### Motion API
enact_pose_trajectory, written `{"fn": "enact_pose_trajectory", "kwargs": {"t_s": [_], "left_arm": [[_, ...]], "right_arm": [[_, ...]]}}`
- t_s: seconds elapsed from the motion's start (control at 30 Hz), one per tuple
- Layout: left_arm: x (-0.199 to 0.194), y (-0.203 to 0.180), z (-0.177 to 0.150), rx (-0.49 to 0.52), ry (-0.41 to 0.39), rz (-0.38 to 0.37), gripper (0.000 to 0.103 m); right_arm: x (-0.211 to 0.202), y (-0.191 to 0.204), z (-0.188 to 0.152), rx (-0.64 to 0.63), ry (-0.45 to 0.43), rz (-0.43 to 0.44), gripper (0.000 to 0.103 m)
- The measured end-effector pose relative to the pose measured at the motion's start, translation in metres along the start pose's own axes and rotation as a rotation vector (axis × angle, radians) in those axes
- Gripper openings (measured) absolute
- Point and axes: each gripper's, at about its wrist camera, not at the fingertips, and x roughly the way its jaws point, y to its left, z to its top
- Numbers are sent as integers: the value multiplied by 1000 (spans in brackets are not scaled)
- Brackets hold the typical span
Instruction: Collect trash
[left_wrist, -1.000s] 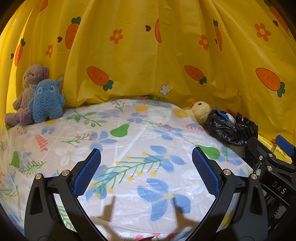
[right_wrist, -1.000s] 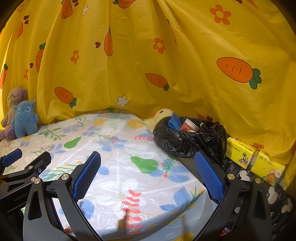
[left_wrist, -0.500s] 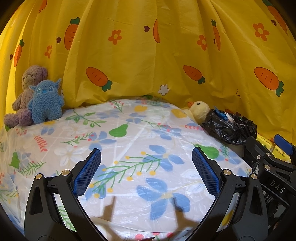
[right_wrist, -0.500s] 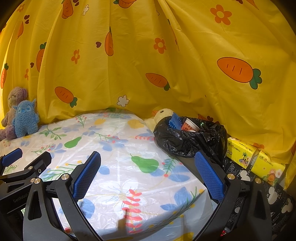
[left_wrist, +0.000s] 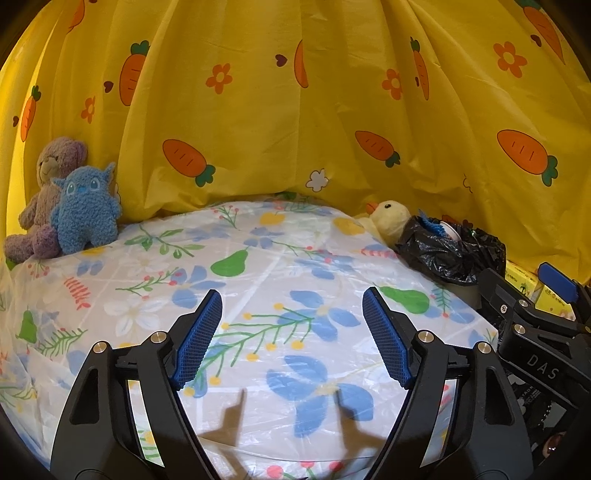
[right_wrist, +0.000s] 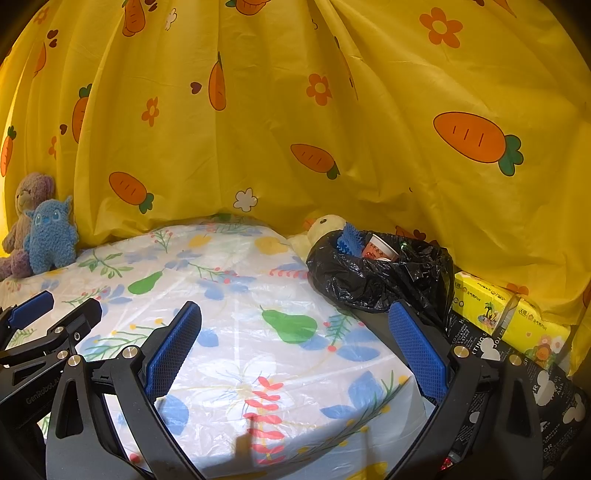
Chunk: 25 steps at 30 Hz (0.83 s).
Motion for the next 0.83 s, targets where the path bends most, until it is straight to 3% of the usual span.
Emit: {"fn": "enact_pose_trajectory", "kwargs": {"t_s": [0.83], "left_arm": [[-2,10,0,-3,-14,35,85]], "right_arm": [[-1,5,0,0,0,5,97]]}}
